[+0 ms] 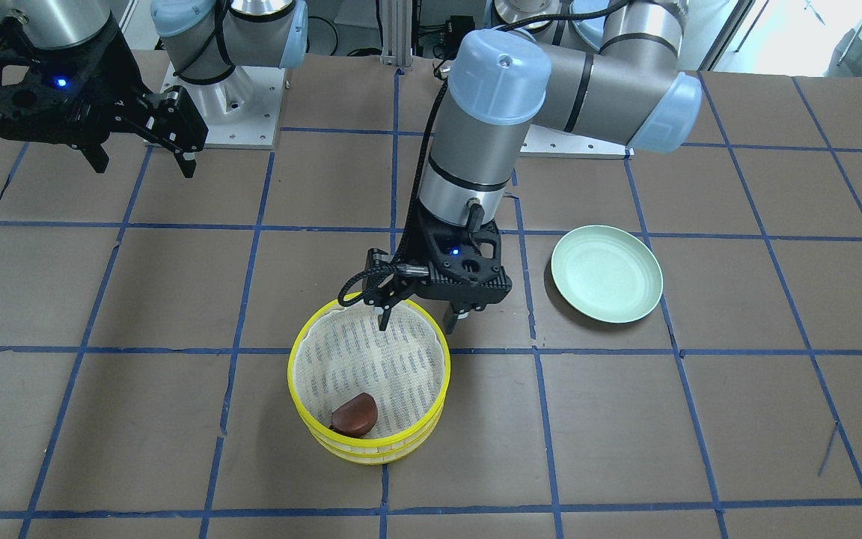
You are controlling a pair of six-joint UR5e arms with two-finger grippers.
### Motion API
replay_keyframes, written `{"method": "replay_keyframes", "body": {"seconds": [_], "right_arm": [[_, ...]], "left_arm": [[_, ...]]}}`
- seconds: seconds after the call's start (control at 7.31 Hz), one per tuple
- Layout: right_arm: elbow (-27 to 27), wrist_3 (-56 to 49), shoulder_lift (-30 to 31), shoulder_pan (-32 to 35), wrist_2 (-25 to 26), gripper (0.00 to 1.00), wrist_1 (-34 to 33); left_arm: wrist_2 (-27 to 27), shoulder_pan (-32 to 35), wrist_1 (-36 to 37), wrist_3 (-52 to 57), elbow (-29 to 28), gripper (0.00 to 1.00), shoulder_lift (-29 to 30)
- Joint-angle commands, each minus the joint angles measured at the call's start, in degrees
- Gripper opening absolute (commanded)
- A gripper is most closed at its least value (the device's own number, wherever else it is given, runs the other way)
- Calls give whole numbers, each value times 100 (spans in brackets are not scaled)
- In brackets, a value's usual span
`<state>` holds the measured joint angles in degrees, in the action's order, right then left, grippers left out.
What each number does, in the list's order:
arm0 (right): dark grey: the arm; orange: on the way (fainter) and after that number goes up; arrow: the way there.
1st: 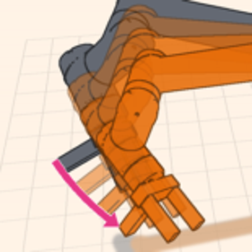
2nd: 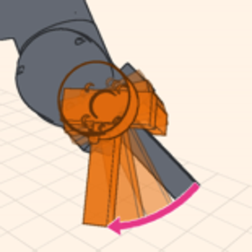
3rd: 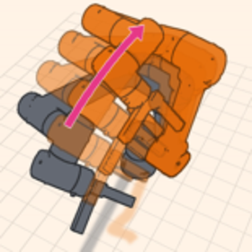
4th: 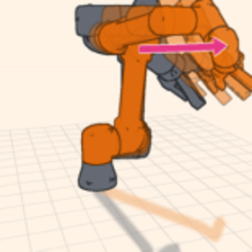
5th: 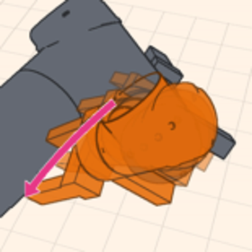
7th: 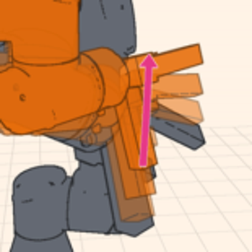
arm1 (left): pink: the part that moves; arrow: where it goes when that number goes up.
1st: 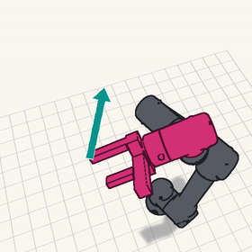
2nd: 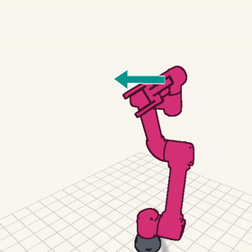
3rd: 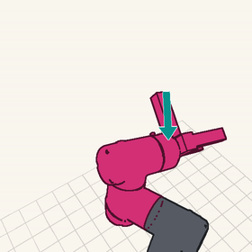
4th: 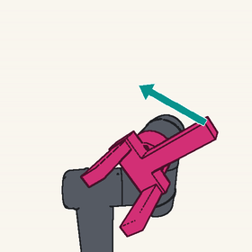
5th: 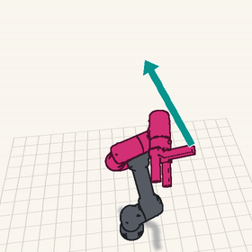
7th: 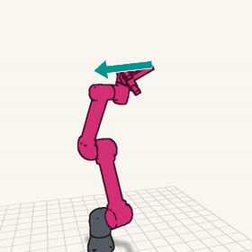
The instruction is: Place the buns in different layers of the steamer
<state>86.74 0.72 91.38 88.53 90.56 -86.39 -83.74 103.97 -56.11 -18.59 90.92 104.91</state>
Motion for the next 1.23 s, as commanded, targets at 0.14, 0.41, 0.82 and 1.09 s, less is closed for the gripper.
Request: {"method": "replay_keyframes", "body": {"seconds": [0.14, 0.41, 0.82, 1.09], "right_arm": [[1, 24, 3, 6, -3, 100, -1], [1, 42, 3, -2, -3, 100, 17], [-52, -28, -50, 51, -108, 100, 131], [-61, -176, -59, 59, -117, 100, 140]], "left_arm": [[-2, -1445, -2416, 2247, 39, 100, -1479], [-2, -2351, -3061, 3235, 74, 100, -1553], [7, -2391, -3231, 3353, 119, 100, -1492], [-10, -2277, -3266, 3249, 162, 100, -1474]]}}
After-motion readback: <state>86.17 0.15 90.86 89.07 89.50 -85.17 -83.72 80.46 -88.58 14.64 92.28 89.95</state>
